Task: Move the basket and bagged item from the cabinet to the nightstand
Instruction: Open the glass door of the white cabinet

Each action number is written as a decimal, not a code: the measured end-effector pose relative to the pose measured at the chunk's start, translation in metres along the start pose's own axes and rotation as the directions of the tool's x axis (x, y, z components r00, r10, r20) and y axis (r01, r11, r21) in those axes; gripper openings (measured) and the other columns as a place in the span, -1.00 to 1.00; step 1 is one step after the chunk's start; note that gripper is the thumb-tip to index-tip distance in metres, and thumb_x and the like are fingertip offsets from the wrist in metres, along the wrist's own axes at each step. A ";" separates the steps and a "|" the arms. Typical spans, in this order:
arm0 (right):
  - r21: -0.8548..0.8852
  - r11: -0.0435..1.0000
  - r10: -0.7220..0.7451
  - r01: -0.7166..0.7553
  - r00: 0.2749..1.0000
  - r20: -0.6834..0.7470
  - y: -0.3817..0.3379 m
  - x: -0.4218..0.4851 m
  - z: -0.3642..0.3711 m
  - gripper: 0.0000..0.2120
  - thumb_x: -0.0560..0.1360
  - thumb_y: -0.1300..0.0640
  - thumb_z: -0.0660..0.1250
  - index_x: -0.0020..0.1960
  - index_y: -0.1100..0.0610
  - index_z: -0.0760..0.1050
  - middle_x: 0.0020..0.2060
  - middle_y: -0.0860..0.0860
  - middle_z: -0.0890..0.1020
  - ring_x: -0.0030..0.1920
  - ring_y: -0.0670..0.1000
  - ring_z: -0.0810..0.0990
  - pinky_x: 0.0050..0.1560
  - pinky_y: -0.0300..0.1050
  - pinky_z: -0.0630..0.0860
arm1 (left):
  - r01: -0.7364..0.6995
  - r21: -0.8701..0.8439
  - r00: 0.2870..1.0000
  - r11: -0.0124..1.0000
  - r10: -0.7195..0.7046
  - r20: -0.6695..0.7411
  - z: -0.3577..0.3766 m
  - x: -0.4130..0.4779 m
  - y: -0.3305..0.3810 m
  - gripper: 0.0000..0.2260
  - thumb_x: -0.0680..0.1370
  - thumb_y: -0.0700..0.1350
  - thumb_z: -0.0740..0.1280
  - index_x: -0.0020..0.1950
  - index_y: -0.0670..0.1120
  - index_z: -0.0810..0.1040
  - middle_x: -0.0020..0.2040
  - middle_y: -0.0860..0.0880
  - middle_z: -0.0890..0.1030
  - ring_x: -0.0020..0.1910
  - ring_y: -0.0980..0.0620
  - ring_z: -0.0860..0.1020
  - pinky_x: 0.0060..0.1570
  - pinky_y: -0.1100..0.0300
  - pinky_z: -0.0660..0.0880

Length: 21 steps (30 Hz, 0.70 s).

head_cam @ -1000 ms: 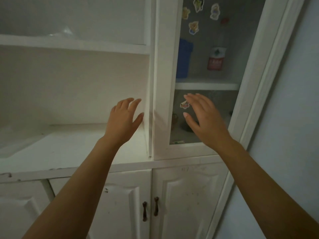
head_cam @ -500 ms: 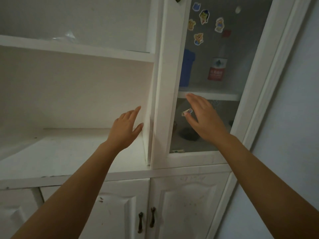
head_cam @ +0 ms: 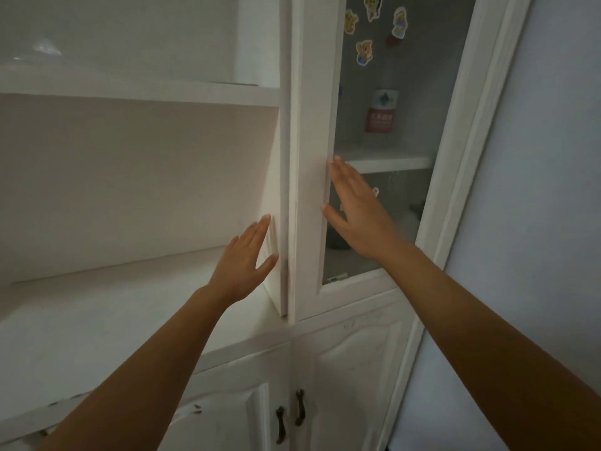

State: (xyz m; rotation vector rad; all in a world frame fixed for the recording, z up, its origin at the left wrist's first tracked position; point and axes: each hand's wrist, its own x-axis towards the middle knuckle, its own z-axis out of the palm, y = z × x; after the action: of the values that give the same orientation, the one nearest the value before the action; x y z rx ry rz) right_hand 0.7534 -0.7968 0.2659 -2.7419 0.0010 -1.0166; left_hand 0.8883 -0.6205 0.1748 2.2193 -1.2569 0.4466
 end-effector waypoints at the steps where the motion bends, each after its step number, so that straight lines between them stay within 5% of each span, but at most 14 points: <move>1: -0.013 1.000 0.014 -0.014 1.000 -0.006 -0.004 0.002 0.004 -0.37 0.59 0.01 0.10 0.49 0.10 -0.20 0.51 0.01 -0.10 0.49 -0.01 -0.14 0.45 -0.08 -0.12 | -0.009 -0.012 1.000 1.000 0.009 0.023 0.004 -0.001 -0.004 -0.35 0.48 0.29 -0.05 0.46 0.06 -0.18 0.51 0.05 -0.02 0.47 0.07 -0.02 0.43 -0.09 0.06; 11: -0.186 0.953 0.225 -0.237 0.971 -0.084 -0.030 0.018 0.042 0.02 0.41 -0.23 0.29 0.45 0.15 -0.37 0.49 0.08 -0.28 0.48 0.06 -0.28 0.45 0.22 0.04 | -0.124 -0.057 0.991 0.991 0.126 0.040 0.024 0.005 -0.022 -0.32 0.48 0.26 -0.01 0.41 0.04 -0.32 0.49 0.04 -0.19 0.47 0.05 -0.14 0.43 -0.13 0.04; 21: -0.215 0.938 0.248 -0.271 0.960 -0.128 -0.031 0.020 0.048 0.04 0.39 -0.20 0.34 0.45 0.15 -0.37 0.49 0.07 -0.26 0.48 0.03 -0.26 0.44 0.21 0.05 | -0.153 -0.063 0.988 0.986 0.154 0.009 0.030 0.005 -0.034 -0.28 0.43 0.34 -0.03 0.42 0.08 -0.30 0.49 0.06 -0.17 0.47 0.07 -0.16 0.39 0.02 -0.10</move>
State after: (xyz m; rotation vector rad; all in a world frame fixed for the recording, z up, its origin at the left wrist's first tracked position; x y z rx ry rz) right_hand 0.7978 -0.7582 0.2497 -2.7871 0.5154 -1.1355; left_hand 0.9209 -0.6281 0.1435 2.0857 -1.4362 0.4455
